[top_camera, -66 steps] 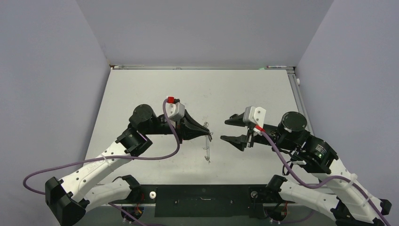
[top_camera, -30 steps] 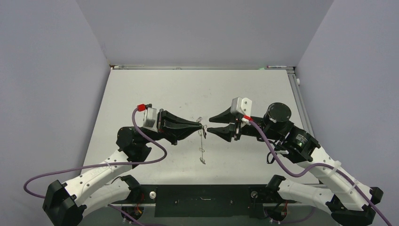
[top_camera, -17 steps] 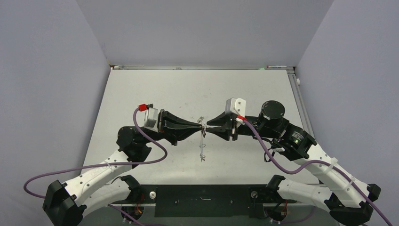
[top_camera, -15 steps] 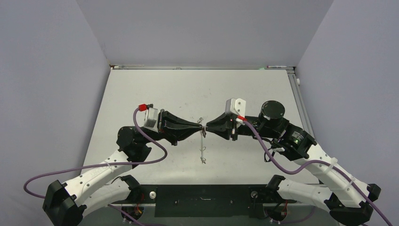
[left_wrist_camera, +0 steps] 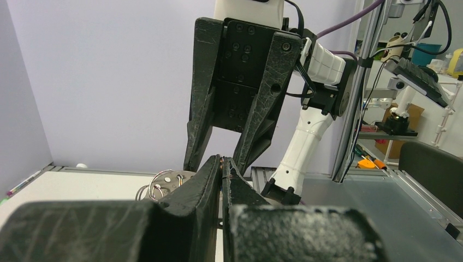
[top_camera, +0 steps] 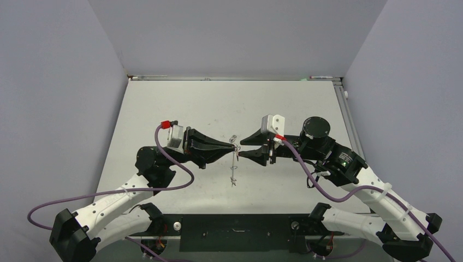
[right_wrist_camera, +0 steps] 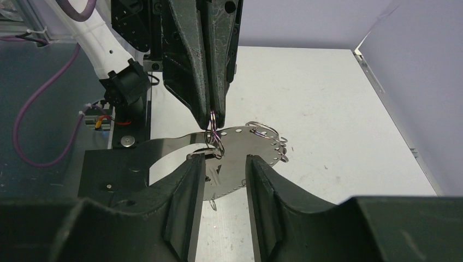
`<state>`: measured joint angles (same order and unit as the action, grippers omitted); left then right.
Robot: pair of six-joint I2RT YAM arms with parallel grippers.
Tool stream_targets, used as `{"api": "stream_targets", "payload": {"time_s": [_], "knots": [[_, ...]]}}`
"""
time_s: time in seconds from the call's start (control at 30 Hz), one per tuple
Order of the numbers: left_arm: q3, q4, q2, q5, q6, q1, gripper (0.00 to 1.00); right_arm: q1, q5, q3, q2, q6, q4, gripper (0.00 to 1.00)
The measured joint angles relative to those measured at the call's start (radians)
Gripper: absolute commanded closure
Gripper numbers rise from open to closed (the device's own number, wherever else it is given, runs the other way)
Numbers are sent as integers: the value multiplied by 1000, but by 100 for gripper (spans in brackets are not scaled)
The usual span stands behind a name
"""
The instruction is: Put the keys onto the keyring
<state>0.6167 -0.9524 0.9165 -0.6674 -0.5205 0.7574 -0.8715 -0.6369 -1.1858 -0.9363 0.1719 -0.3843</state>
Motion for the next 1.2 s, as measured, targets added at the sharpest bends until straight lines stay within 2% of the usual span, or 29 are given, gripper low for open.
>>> {"api": "stream_targets", "payload": {"time_s": [0.4, 0.67, 0.83, 1.2], "knots": [[1, 14, 9, -19, -3, 0, 100, 0, -18, -18, 0, 8, -21, 72], [1, 15, 13, -22, -15, 0, 100, 0, -24, -20, -1, 15, -22, 81], [1, 15, 14, -22, -18, 0, 100, 0, -25, -20, 0, 18, -22, 94], [1, 23, 14, -21, -18, -2, 100, 0, -21, 5, 11, 10, -11, 95]]}}
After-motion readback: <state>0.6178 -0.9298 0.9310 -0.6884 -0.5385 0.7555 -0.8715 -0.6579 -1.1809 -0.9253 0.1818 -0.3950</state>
